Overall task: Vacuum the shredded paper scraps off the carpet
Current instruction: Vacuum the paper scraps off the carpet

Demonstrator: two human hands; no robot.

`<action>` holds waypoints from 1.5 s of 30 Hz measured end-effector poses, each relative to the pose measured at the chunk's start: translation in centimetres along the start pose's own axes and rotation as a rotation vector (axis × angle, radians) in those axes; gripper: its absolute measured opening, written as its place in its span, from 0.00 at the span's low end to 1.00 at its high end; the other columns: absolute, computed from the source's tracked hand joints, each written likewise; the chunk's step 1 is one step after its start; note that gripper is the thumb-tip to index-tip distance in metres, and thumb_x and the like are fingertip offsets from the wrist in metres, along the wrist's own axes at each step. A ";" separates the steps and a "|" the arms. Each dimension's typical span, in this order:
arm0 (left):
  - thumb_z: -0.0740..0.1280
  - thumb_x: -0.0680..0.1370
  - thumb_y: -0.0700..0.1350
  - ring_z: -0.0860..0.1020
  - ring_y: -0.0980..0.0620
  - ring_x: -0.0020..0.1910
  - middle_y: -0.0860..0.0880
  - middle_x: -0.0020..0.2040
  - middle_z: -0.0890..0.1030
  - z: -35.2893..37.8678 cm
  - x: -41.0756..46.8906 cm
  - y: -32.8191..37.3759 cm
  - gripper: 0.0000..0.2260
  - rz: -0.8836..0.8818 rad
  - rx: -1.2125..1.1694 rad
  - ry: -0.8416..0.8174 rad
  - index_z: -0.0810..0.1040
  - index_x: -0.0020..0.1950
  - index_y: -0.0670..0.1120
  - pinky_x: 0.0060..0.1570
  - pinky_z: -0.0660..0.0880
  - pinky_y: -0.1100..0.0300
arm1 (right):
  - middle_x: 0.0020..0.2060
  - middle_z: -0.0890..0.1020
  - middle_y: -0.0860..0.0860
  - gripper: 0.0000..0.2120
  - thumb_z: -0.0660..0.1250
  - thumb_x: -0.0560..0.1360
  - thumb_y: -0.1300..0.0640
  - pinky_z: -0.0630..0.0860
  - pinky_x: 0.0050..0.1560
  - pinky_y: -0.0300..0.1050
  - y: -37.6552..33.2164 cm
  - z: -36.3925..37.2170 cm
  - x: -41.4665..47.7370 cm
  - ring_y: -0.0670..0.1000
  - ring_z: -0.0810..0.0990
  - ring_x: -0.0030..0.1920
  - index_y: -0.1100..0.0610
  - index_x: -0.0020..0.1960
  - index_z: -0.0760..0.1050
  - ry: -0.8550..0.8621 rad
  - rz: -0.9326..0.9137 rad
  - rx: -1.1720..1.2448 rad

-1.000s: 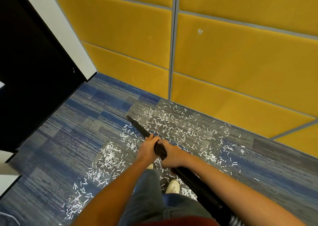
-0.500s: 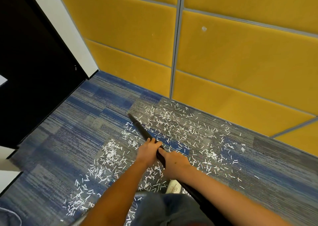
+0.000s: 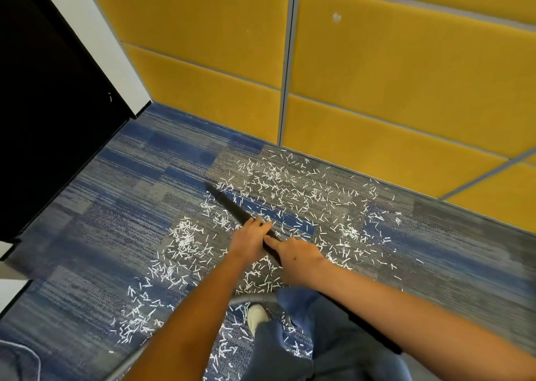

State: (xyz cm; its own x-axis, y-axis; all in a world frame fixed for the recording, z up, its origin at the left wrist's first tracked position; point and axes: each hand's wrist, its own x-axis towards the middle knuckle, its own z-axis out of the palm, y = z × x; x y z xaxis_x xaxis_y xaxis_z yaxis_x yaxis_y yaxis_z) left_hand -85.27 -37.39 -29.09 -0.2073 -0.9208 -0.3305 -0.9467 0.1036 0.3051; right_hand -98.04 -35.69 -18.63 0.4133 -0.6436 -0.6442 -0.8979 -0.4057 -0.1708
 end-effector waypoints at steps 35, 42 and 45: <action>0.67 0.75 0.40 0.71 0.46 0.60 0.47 0.57 0.75 -3.3 17.3 16.4 0.10 -0.017 -0.156 0.071 0.73 0.56 0.45 0.56 0.74 0.46 | 0.46 0.71 0.52 0.36 0.64 0.74 0.62 0.79 0.48 0.47 22.0 -9.2 1.9 0.53 0.75 0.44 0.47 0.77 0.52 -0.002 0.034 0.070; 0.67 0.73 0.40 0.73 0.46 0.57 0.48 0.55 0.76 -4.3 18.0 13.4 0.11 0.038 -0.186 0.066 0.74 0.55 0.46 0.53 0.75 0.48 | 0.50 0.70 0.54 0.30 0.64 0.76 0.58 0.74 0.45 0.46 19.6 -10.4 3.4 0.54 0.74 0.48 0.50 0.74 0.56 0.001 0.060 0.041; 0.66 0.74 0.40 0.74 0.45 0.57 0.46 0.54 0.77 -4.6 17.8 12.4 0.10 0.036 -0.178 0.073 0.74 0.55 0.45 0.53 0.75 0.48 | 0.49 0.70 0.54 0.30 0.65 0.76 0.59 0.75 0.48 0.47 18.6 -10.8 3.7 0.54 0.74 0.47 0.50 0.74 0.56 -0.015 0.055 0.049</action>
State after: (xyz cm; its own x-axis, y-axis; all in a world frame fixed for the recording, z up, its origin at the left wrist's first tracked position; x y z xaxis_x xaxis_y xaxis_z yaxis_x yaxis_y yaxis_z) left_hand -99.53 -54.23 -27.09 -0.2153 -0.9432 -0.2532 -0.8790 0.0742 0.4711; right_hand -111.55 -52.63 -16.11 0.3610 -0.6539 -0.6649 -0.9257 -0.3377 -0.1706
